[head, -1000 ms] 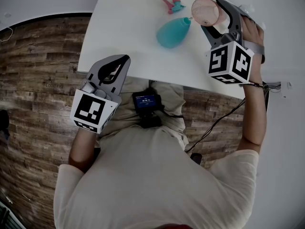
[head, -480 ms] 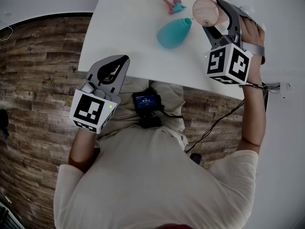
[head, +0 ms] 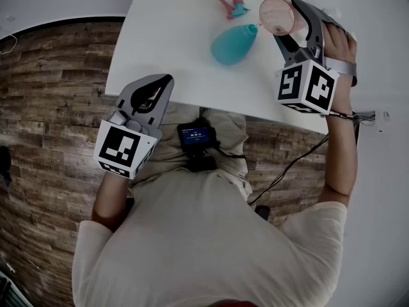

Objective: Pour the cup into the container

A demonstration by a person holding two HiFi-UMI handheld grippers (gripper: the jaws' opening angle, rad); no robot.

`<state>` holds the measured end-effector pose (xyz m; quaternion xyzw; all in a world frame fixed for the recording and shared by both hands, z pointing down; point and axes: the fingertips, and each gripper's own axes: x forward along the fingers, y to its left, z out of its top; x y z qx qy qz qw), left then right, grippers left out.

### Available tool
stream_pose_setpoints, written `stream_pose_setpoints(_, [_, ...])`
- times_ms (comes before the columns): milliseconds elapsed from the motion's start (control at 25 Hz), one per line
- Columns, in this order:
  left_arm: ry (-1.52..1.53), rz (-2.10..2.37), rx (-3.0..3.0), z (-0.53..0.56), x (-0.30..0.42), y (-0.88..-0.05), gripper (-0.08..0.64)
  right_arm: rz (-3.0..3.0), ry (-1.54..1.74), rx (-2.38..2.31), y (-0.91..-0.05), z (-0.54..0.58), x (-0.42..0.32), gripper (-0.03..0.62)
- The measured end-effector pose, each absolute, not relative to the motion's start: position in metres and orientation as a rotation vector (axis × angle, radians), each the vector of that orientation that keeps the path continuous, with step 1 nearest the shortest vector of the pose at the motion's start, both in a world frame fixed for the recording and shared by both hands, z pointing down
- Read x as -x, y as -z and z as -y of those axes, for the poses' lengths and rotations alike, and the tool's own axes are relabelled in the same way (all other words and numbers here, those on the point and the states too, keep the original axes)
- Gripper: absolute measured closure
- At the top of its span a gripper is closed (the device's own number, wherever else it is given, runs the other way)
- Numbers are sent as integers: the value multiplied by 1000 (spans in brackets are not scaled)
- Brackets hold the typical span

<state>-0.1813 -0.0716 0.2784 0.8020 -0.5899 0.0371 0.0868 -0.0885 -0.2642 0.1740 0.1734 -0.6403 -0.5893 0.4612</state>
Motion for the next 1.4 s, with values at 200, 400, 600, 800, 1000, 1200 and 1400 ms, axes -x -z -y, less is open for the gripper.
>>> stream_pose_setpoints(200, [-113, 1760, -2387, 72, 182, -279, 548, 1557, 1475, -434, -171, 265, 90, 232])
stream_pose_setpoints(400, [-110, 1760, -2392, 72, 181, -278, 548, 1539, 1497, -435, -169, 264, 89, 232])
stream_pose_setpoints(600, [-110, 1752, -2396, 74, 178, -278, 548, 1519, 1519, -435, -168, 263, 89, 232])
stream_pose_setpoints(800, [-115, 1747, -2402, 75, 177, -277, 548, 1508, 1539, -441, -165, 263, 89, 232])
stream_pose_setpoints(1000, [-112, 1753, -2399, 74, 179, -276, 548, 1500, 1565, -444, -161, 261, 91, 232])
stream_pose_setpoints(1200, [-113, 1756, -2393, 73, 180, -278, 548, 1486, 1599, -448, -158, 261, 93, 232])
stream_pose_setpoints(1400, [-115, 1759, -2388, 73, 180, -280, 548, 1465, 1645, -445, -158, 260, 95, 232])
